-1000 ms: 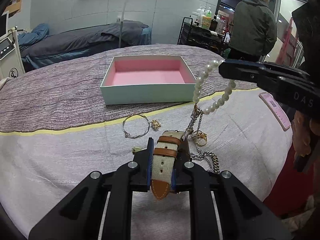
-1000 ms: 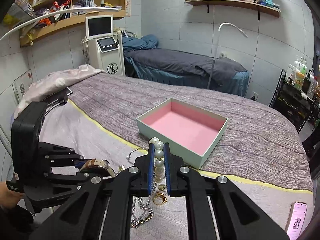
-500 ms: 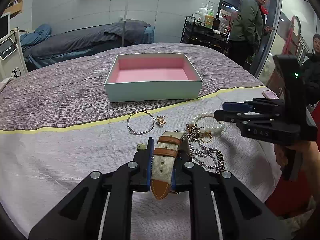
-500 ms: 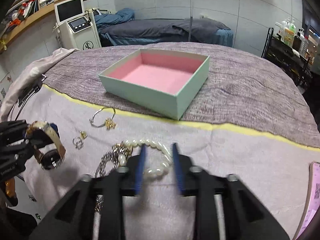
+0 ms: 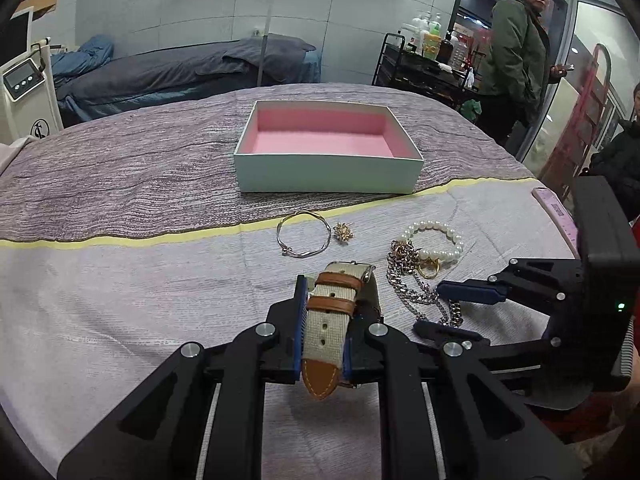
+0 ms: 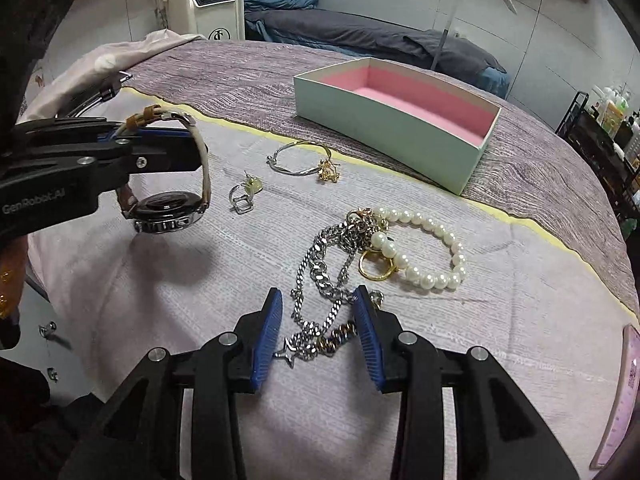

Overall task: Organize jewelry
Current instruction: 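Release the pearl bracelet and grasp the silver chain with the right tool, then carry the watch and chain into the pink box and open both tools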

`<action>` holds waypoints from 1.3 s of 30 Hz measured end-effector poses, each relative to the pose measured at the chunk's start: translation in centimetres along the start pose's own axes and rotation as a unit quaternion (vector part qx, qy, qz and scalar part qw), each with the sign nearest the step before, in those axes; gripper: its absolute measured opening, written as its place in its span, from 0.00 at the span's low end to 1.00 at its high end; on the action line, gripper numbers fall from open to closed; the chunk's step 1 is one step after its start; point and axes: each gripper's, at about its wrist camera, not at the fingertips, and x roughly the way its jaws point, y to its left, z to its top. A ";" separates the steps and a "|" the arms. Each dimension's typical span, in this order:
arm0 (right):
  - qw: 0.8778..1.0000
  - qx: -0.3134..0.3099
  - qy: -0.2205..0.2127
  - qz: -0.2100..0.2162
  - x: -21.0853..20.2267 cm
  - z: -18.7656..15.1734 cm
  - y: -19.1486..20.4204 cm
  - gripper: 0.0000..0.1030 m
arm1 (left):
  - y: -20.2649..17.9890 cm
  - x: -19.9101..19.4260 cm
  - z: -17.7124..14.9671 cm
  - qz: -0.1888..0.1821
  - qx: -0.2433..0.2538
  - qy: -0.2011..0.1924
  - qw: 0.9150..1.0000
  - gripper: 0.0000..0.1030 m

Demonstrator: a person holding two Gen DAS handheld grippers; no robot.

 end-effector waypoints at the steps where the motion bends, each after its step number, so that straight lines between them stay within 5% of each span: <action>1: 1.000 -0.002 -0.003 -0.004 0.1 0.0 0.1 0.36 | 0.0 0.0 0.0 0.000 0.000 0.001 1.000 0.13; 5: 1.000 0.000 -0.005 0.025 0.3 0.0 0.5 0.04 | 0.0 0.0 0.0 0.002 0.001 0.000 1.000 0.13; 9: 0.996 0.021 -0.022 0.080 -0.9 0.1 0.1 0.04 | 0.0 -0.2 0.2 0.002 0.000 -0.003 1.000 0.13; 16: 0.987 0.021 -0.112 0.111 -8.1 3.7 -1.0 0.04 | -0.1 -1.6 1.2 -0.019 0.000 -0.012 1.000 0.13; 39: 0.970 0.035 -0.228 0.076 -18.8 16.5 -7.3 0.04 | -0.4 -4.8 13.4 -0.041 0.064 -0.041 0.996 0.13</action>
